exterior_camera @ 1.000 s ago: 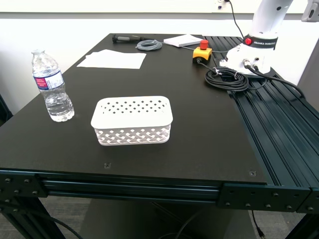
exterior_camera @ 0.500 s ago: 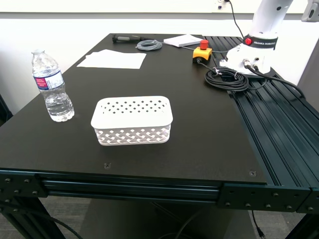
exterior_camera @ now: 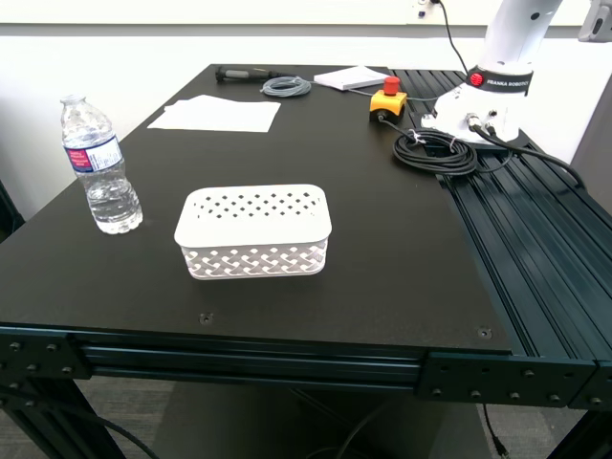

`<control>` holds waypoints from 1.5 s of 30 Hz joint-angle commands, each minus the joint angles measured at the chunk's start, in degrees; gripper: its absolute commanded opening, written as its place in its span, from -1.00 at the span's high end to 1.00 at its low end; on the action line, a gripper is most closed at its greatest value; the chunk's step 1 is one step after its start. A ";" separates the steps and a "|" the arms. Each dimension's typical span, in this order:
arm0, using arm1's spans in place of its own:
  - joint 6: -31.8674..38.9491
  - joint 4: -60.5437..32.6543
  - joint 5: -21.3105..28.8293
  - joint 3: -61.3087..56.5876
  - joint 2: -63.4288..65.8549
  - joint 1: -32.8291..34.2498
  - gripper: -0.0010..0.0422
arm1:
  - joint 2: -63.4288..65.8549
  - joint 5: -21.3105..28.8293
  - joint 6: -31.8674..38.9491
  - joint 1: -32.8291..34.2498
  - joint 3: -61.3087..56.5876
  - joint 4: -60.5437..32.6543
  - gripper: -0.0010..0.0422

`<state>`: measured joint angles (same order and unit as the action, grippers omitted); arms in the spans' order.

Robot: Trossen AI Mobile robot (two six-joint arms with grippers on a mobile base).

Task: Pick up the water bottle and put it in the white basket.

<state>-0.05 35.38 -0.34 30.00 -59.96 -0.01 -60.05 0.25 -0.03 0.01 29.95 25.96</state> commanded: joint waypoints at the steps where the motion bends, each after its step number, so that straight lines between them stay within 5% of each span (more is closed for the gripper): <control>1: 0.00 0.15 0.02 0.04 0.02 0.00 0.95 | 0.02 -2.82 3.63 0.07 0.02 -6.43 0.96; 5: 0.00 0.15 0.02 0.04 0.02 0.00 0.95 | 0.02 -10.19 7.17 0.07 -0.09 -13.53 0.96; 10: 0.00 0.15 0.02 0.04 0.02 0.02 0.95 | 0.02 -1.42 0.96 0.15 -1.03 -15.43 0.96; 18: 0.00 0.15 0.02 0.04 0.02 0.00 0.95 | 0.02 1.29 -4.70 3.02 -3.61 -20.76 0.96; 22: 0.00 0.15 0.02 0.04 0.02 0.00 0.95 | 0.02 7.15 -5.99 3.10 -4.68 -22.77 0.96; 32: 0.00 0.15 0.02 0.04 0.02 0.02 0.95 | -0.11 7.78 -2.05 3.10 -4.74 -23.98 0.92; 38: 0.00 0.15 0.02 0.04 0.02 0.02 0.95 | -3.32 9.16 -2.08 3.06 -4.74 -22.56 0.45; 45: 0.00 0.13 0.02 0.04 0.02 0.02 0.95 | -12.90 9.18 -1.38 3.04 -4.74 -14.51 -0.35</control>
<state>-0.05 35.35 -0.36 30.00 -59.96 -0.01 -71.57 9.52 -1.78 3.07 25.23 10.55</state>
